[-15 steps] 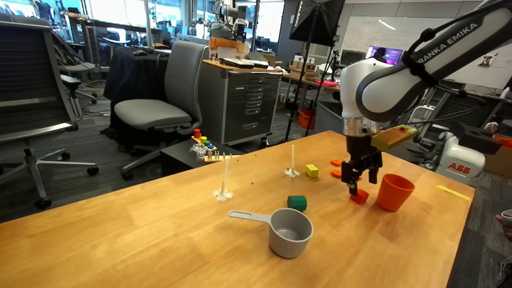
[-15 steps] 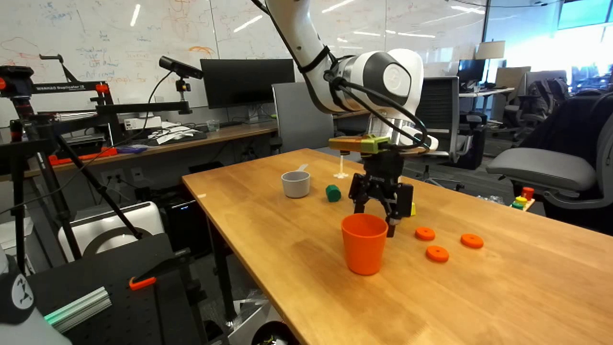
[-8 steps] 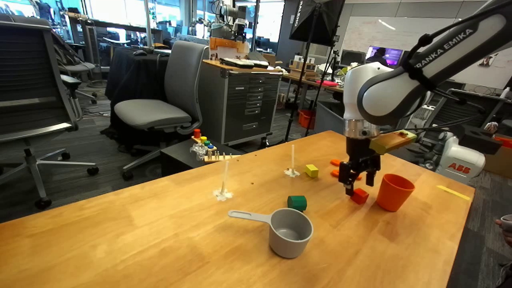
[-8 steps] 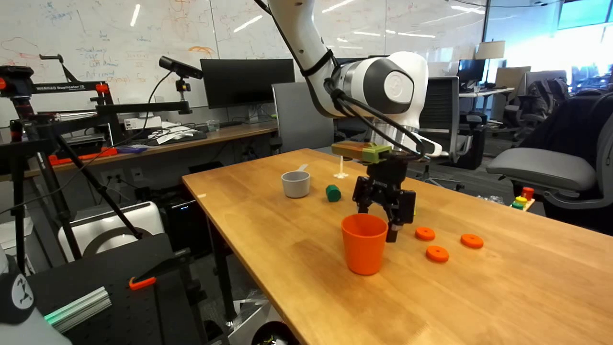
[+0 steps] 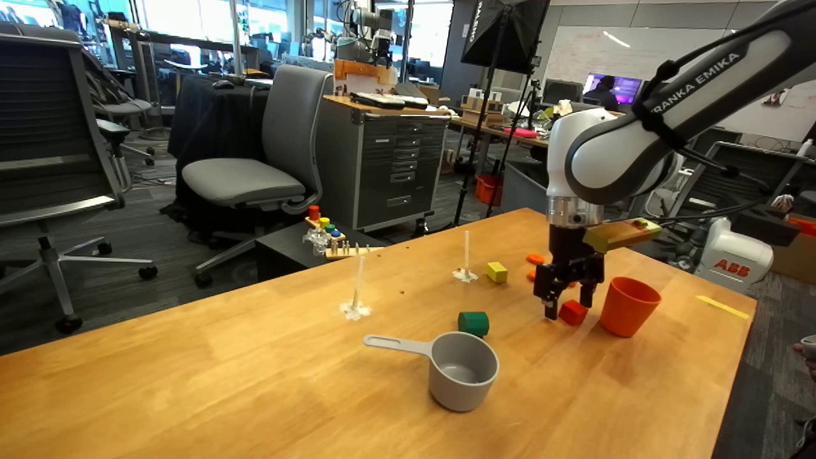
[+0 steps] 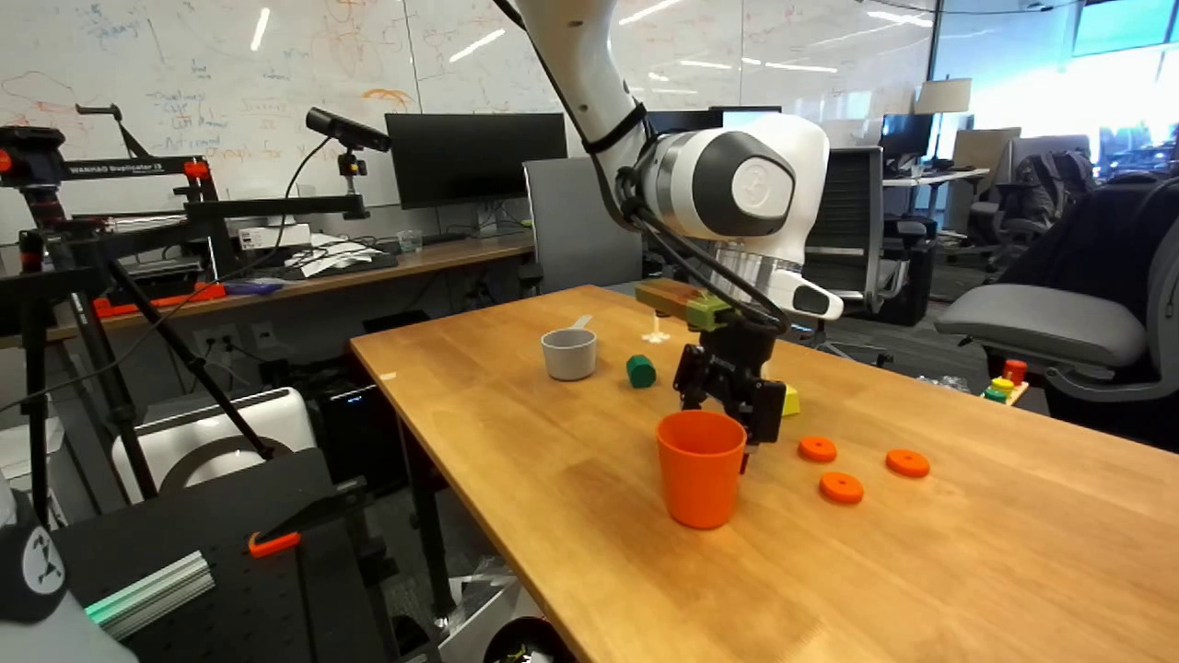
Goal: Put the blocks in the grey cup
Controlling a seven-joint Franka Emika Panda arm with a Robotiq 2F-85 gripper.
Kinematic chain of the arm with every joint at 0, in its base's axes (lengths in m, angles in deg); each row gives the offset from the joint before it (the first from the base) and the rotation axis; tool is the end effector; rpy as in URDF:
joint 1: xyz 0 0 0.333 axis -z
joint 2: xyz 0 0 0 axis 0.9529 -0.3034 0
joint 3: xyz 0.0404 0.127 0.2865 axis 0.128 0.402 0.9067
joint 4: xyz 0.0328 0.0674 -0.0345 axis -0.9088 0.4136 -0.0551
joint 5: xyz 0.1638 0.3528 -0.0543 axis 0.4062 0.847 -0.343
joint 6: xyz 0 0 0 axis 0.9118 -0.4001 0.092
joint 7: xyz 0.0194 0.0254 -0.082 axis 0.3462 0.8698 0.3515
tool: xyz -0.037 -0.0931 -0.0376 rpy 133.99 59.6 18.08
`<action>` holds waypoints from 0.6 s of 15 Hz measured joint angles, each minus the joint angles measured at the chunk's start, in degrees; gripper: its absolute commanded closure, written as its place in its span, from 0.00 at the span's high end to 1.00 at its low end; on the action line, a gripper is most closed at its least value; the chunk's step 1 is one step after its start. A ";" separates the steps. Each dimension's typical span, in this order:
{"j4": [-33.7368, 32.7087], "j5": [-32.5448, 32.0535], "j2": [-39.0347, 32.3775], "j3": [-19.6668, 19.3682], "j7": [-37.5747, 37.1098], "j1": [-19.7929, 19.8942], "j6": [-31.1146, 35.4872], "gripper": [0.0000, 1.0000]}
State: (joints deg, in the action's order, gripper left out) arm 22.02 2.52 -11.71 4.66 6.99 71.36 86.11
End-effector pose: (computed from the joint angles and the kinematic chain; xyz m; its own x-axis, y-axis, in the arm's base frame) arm 0.5998 -0.0190 0.1473 0.9356 -0.2105 -0.2835 -0.1961 -0.9774 0.0787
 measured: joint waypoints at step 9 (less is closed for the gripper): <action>0.05 4.10 0.53 0.52 0.42 0.34 0.43 0.19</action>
State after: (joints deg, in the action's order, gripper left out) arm 22.07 6.62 -11.17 5.17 7.41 71.70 86.54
